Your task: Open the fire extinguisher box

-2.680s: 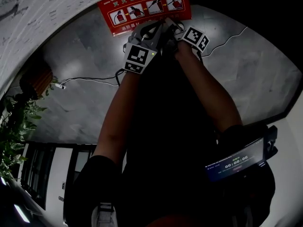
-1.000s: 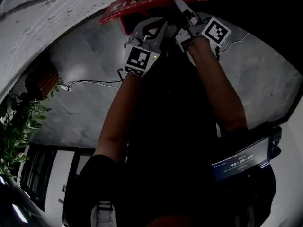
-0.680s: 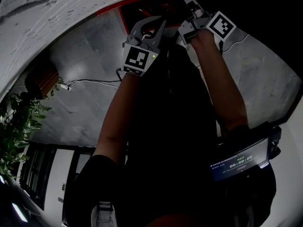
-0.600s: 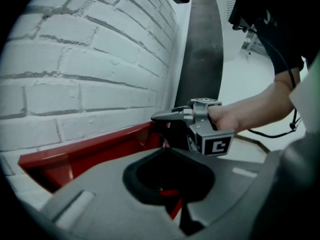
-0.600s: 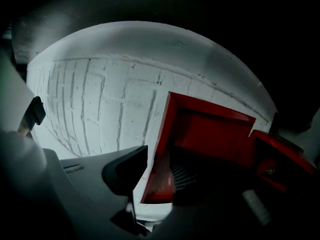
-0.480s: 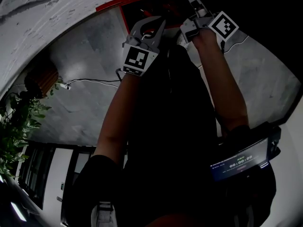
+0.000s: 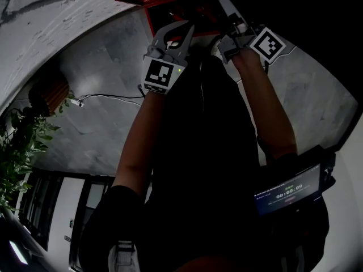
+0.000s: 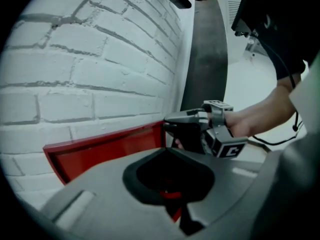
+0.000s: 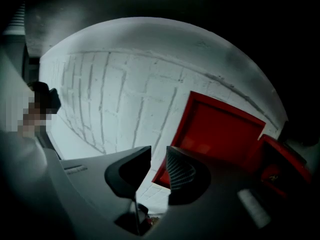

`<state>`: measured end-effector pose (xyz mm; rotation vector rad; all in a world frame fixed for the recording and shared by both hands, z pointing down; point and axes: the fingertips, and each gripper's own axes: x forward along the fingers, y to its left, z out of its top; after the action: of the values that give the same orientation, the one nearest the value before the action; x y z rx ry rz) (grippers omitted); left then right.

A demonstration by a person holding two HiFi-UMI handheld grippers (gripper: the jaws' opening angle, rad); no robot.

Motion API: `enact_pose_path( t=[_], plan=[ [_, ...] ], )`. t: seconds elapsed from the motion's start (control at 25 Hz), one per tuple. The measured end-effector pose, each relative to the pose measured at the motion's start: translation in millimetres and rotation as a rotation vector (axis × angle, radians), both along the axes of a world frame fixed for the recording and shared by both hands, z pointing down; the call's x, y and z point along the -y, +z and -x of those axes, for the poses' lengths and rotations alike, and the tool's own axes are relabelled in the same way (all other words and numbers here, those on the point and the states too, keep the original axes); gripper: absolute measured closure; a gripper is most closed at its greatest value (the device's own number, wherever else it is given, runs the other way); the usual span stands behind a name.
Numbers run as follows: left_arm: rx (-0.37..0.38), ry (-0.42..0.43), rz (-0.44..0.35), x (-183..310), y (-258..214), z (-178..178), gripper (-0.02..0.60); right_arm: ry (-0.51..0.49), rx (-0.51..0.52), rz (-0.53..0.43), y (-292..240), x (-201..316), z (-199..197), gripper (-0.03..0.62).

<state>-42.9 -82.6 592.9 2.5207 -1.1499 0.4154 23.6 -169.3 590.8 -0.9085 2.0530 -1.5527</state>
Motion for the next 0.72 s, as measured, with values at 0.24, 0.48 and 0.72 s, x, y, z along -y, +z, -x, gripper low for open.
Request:
enact_pose_path(
  t=[0.24,0.48,0.72],
  plan=[
    [-0.048,-0.002,-0.025,-18,-55,5,0.581,-0.175,-0.120,-0.222,-76,-45,6,0.569],
    [-0.106,0.060,-0.114,-39,-156,-2,0.581,-0.419,-0.384,-0.621,-179,-89,33,0.569],
    [-0.146,0.097,-0.148,-61,-239,-5,0.581,-0.569,-0.473,-0.840,-264,-130,53,0.569]
  ],
)
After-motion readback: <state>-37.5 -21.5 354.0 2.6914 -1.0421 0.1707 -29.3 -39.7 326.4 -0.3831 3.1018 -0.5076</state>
